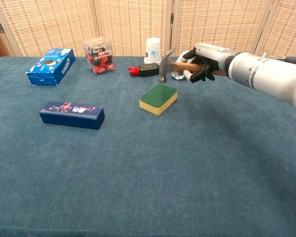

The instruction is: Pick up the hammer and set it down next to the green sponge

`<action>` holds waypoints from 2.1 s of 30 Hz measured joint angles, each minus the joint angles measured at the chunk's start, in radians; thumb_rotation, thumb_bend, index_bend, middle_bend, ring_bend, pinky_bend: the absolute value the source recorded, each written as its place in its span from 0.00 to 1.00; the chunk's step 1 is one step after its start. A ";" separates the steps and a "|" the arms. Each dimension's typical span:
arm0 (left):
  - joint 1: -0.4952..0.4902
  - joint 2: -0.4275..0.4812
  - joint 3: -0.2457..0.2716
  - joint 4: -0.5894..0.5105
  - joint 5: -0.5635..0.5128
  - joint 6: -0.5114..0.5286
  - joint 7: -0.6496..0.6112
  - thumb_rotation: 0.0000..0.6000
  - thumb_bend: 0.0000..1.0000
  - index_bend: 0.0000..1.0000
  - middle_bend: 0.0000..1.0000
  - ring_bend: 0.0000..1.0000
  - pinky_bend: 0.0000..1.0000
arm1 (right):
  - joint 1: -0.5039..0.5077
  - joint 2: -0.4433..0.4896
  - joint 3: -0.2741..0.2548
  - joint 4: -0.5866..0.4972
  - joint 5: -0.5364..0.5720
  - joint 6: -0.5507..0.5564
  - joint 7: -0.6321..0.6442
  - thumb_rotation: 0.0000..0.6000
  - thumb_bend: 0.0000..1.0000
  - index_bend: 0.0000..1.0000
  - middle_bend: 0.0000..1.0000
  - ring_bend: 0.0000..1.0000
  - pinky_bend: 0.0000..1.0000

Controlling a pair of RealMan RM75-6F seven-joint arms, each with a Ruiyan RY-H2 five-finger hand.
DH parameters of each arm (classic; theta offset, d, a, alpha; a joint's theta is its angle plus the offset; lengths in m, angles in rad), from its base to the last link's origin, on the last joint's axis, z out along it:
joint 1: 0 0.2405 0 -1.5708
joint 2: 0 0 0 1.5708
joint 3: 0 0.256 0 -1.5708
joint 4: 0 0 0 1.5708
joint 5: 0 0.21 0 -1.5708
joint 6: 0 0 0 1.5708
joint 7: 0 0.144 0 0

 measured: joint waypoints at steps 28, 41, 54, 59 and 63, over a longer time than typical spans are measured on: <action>0.002 0.003 0.005 -0.007 0.009 -0.005 -0.005 1.00 0.13 0.05 0.09 0.15 0.09 | -0.021 0.014 0.025 -0.040 -0.069 0.101 0.099 1.00 0.92 0.70 0.85 0.88 0.92; 0.000 0.003 0.009 -0.014 0.002 -0.019 0.010 1.00 0.13 0.05 0.09 0.15 0.09 | -0.030 -0.063 0.010 0.087 -0.122 0.135 0.198 1.00 0.91 0.70 0.86 0.88 0.92; 0.002 -0.001 0.011 -0.001 -0.008 -0.027 0.001 1.00 0.13 0.05 0.09 0.15 0.09 | 0.026 -0.138 -0.018 0.211 -0.075 -0.024 0.110 1.00 0.91 0.70 0.86 0.88 0.92; 0.003 -0.002 0.012 0.002 -0.005 -0.026 -0.003 1.00 0.13 0.05 0.09 0.15 0.09 | 0.025 -0.137 -0.012 0.206 -0.070 -0.022 0.102 1.00 0.91 0.70 0.86 0.88 0.92; 0.005 0.002 0.010 0.002 -0.004 -0.021 -0.005 1.00 0.13 0.05 0.09 0.15 0.09 | 0.016 -0.128 -0.005 0.185 -0.084 0.020 0.126 1.00 0.91 0.70 0.86 0.88 0.92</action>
